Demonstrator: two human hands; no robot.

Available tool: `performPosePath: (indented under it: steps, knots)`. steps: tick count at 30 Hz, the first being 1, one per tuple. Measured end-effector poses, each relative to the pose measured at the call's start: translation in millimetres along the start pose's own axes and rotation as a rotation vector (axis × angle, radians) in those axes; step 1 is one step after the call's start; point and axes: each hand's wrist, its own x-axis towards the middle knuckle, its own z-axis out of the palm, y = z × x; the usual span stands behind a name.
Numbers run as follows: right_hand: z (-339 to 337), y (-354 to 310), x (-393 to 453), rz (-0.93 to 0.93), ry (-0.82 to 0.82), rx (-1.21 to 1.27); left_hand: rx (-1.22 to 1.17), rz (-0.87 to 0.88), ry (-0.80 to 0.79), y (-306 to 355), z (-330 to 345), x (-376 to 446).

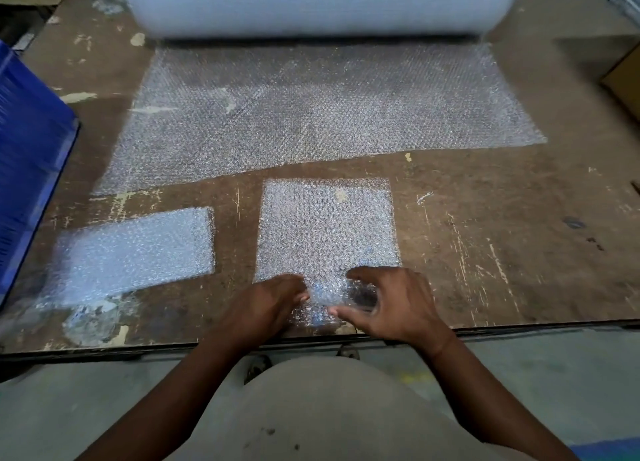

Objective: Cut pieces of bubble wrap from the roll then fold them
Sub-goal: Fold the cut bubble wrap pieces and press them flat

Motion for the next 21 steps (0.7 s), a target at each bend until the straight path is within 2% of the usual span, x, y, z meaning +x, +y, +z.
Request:
performPosePath:
  steps: [3, 5, 8, 12, 17, 21]
  knots:
    - [15, -11, 2, -0.072, 0.04, -0.135, -0.007, -0.014, 0.073, 4, -3, 0]
    - [15, -5, 4, -0.088, 0.023, -0.118, -0.027, -0.034, 0.098, 8, -8, -1]
    - [17, 22, 2, -0.002, 0.015, 0.005, -0.047, -0.067, 0.101, 6, -14, -4]
    - [15, 57, -2, 0.122, 0.024, 0.318, -0.045, -0.067, 0.077, -10, -20, -18]
    - [13, 76, -4, 0.016, -0.066, 0.415, 0.008, -0.048, 0.101, -32, -19, -31]
    - [20, 81, -7, 0.063, 0.02, 0.595, -0.07, -0.093, 0.188, -36, -20, -26]
